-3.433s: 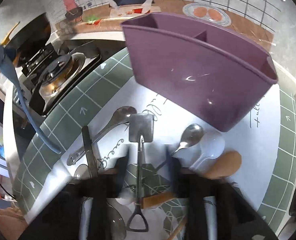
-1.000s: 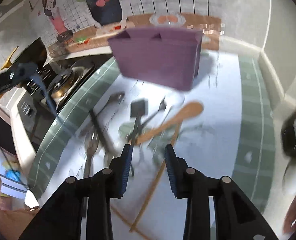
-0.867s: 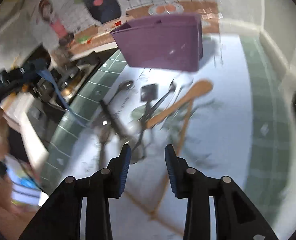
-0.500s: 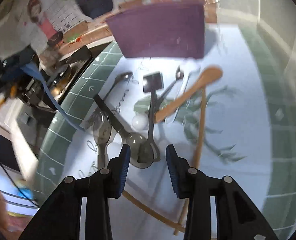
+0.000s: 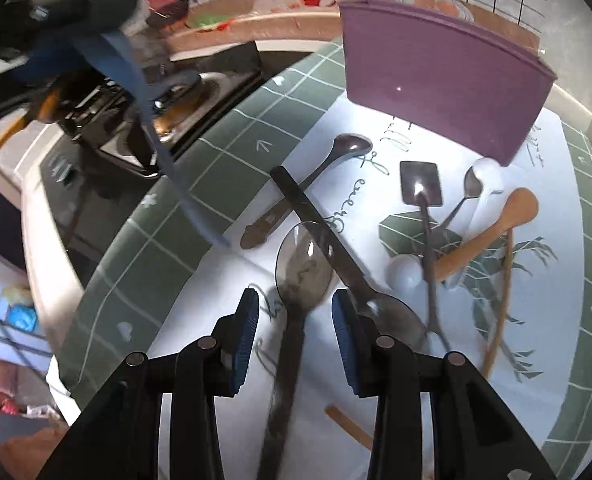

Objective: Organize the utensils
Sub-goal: 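Grasp a metal spoon with the right tool, then drop the blue spoon into the caddy with the left tool while the right tool drops the metal spoon in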

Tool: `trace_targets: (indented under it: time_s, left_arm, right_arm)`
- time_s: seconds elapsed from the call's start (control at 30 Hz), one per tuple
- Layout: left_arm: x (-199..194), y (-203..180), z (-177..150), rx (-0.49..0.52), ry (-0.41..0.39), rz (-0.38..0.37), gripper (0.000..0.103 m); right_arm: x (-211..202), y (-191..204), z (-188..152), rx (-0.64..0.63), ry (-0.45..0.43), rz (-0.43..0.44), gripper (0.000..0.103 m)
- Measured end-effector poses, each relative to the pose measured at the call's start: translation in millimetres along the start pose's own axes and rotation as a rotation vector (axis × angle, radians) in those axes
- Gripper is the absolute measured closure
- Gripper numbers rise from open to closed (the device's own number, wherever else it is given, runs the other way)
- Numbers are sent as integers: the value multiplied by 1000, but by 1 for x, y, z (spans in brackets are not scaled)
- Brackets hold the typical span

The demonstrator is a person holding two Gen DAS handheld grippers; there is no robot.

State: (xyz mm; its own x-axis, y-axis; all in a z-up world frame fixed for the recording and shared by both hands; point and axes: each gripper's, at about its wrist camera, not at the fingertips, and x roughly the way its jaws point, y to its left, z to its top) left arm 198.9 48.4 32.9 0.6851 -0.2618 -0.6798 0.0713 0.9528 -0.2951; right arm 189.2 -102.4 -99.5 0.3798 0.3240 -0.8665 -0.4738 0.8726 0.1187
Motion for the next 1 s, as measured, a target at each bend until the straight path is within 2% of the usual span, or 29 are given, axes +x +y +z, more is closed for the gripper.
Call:
trace_targets:
  time_s: [0.1, 0.17, 0.23, 0.33, 0.5, 0.6, 0.73, 0.77, 0.8, 0.93, 1.0]
  left_arm:
    - [-3, 1, -2, -3, -3, 12, 68]
    - [-5, 1, -4, -4, -4, 14, 68]
    - [-6, 0, -5, 2, -7, 14, 68]
    - [-8, -3, -7, 12, -12, 14, 68]
    - [-17, -15, 3, 18, -45, -7, 68]
    - [-29, -29, 27, 38, -93, -53, 68]
    - [-50, -64, 86, 134, -217, -108, 68]
    - [-53, -71, 98, 153, -248, -115, 68]
    - [-55, -80, 113, 177, -287, -119, 68]
    - [-35, -95, 153, 208, -346, -145, 68]
    - [-19, -97, 164, 210, -365, -163, 68]
  right_arm:
    - [10, 6, 4, -17, -18, -56, 67]
    - [10, 8, 6, -40, -34, -71, 76]
    - [3, 7, 6, -43, -62, -70, 75]
    - [-21, -1, 4, -48, -134, -67, 75]
    - [-70, -29, 5, 34, -265, -30, 75]
    - [-107, -43, 20, 78, -370, -27, 75]
    - [-173, -57, 63, 59, -551, -88, 75]
    - [-185, -60, 73, 57, -579, -93, 80]
    - [-202, -66, 88, 56, -618, -94, 89]
    - [-230, -80, 132, 53, -695, -139, 90]
    - [-222, -91, 152, 61, -679, -139, 93]
